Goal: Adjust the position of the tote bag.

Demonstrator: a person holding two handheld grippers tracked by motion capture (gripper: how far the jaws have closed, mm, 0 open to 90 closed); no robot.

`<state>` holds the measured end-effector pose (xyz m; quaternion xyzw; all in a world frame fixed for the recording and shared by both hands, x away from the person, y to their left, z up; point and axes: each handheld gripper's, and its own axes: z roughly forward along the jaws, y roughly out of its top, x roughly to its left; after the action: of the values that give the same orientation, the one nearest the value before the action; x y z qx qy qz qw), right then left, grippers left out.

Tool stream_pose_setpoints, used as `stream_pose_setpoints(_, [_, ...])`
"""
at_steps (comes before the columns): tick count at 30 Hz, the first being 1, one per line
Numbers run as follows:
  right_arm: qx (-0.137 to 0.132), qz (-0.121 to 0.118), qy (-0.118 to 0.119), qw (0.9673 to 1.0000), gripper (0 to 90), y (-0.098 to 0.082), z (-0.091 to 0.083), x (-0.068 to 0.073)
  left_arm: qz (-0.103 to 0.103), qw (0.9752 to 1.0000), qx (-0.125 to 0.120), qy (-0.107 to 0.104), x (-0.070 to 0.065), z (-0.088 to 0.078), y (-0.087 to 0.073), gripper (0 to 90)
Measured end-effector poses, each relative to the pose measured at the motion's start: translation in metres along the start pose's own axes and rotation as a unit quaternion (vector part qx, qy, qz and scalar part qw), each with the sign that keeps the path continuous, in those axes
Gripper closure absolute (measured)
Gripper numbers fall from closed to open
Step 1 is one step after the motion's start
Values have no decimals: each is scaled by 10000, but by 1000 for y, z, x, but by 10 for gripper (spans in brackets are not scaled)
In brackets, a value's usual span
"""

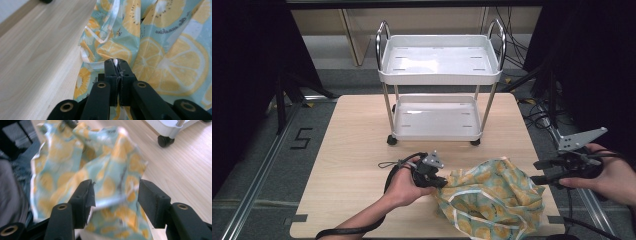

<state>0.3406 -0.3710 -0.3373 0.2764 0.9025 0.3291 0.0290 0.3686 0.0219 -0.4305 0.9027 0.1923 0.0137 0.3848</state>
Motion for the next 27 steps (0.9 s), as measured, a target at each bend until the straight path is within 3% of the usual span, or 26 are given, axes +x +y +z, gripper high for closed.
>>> stream_pose_setpoints(2, [-56, 42, -13, 10000, 428, 2, 6, -2, -77, 9999, -66, -14, -1, 0, 0, 875])
stream_pose_setpoints(3, [-96, 124, -8, 9999, 417, 3, 11, -3, -162, 9998, -70, 22, -2, -4, 1, 875])
stream_pose_setpoints(4, [-90, 317, 24, 9995, 410, 6, 22, -6, -115, 9999, -91, 30, -2, -7, 2, 876])
stream_pose_setpoints(5, [-100, 376, -18, 9992, 402, 7, 27, -7, -285, 9995, -99, 26, -5, -8, 1, 877])
stream_pose_setpoints(6, [-100, 326, -12, 9994, 396, 8, 31, -9, -169, 9998, -132, 10, -4, -9, 2, 877])
stream_pose_setpoints(8, [-51, 452, 24, 9990, 393, 9, 39, -10, -243, 9997, -55, 5, -6, -10, 2, 877])
stream_pose_setpoints(10, [163, 507, 100, 9985, 395, 10, 50, -10, -288, 9996, -50, -16, -8, -10, 2, 877])
stream_pose_setpoints(12, [249, 499, 182, 9983, 483, 8, 60, -8, -372, 9993, -74, -36, -10, -11, 2, 876])
stream_pose_setpoints(13, [355, 467, 246, 9980, 580, 7, 64, -7, -99, 9998, -175, -47, -7, -12, 4, 875])
stream_pose_setpoints(14, [355, 467, 246, 9980, 580, 7, 64, -7, -99, 9998, -175, -47, -7, -12, 4, 872])
stream_pose_setpoints(15, [488, 402, 255, 9977, 727, 6, 68, -5, -201, 9992, -336, -66, -6, -15, 6, 864])
stream_pose_setpoints(16, [574, 399, 249, 9972, 770, 5, 69, -4, -201, 9992, -336, -66, -6, -15, 6, 848])
stream_pose_setpoints(18, [695, 208, 282, 9970, 818, 5, 68, -3, -324, 9973, -649, -67, -2, -23, 9, 769])
stream_pose_setpoints(19, [674, 261, 223, 9971, 844, 5, 67, 0, -300, 9968, -743, -69, 0, -25, 11, 719])
stream_pose_setpoints(20, [671, 48, 217, 9975, 857, 6, 65, -1, -299, 9959, -855, -51, 1, -27, 12, 673])
stream_pose_setpoints(23, [541, -73, 235, 9982, 874, 9, 62, 5, -267, 9934, -1112, -60, 3, -28, 17, 520])
stream_pose_setpoints(24, [500, -117, 255, 9984, 875, 9, 61, 7, -336, 9935, -1084, -22, 1, -27, 18, 485])
stream_pose_setpoints(27, [441, -472, 240, 9976, 876, 12, 58, 15, -102, 9969, -775, 25, 1, -20, 18, 415])
